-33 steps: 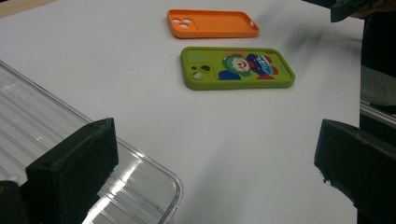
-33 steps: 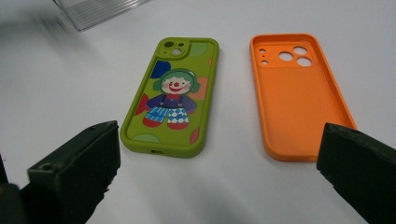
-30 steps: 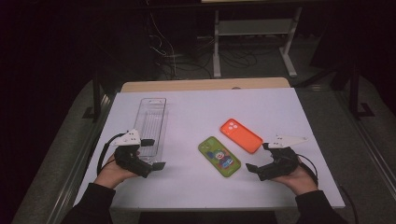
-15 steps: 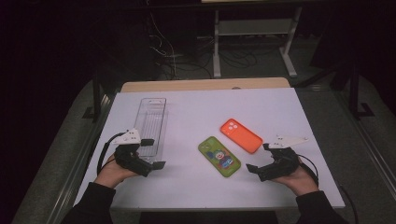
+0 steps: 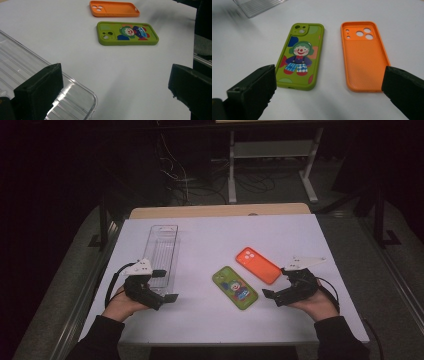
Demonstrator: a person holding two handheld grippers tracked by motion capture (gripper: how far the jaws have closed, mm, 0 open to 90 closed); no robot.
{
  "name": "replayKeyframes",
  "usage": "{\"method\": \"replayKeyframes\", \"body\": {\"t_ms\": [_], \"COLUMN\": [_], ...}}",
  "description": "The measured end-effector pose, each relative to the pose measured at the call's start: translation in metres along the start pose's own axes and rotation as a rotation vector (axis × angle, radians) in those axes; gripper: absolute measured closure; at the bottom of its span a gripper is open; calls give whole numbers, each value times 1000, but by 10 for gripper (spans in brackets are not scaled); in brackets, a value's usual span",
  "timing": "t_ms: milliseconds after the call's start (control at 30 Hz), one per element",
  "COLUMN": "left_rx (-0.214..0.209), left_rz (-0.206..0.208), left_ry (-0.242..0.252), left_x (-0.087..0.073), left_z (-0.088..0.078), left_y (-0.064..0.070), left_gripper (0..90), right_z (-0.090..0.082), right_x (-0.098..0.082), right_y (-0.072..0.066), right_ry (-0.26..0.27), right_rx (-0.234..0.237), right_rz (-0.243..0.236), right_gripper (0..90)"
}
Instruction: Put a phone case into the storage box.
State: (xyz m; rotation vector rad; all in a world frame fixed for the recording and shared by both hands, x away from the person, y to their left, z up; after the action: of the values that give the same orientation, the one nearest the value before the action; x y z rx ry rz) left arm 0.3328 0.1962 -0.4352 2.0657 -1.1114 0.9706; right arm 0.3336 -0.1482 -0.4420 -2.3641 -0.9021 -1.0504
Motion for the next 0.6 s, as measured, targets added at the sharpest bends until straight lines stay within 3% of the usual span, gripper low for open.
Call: {"method": "replayKeyframes", "body": {"t_ms": [600], "left_rx": [0], "left_rz": [-3], "left_ry": [1], "left_x": [-1], "left_z": [1], "left_y": [0], "left_gripper": [0], "right_z": [25], "right_x": [26], "right_y": [10], "right_ry": [-59], "right_rx": [-10], "right_rz": [-1], "right_gripper": [0]}}
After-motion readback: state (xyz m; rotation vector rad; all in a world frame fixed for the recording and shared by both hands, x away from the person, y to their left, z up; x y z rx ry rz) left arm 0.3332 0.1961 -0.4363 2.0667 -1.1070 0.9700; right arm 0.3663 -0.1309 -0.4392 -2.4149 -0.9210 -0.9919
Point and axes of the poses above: each handheld gripper's, and its own axes: z roughly forward along the jaws, x roughly out of its top, y roughly to its right, the point moved 8 cm from there along z, roughly forward along the jaws, and after that the axes turned 1 degree about -x, right-handed, at the moved point
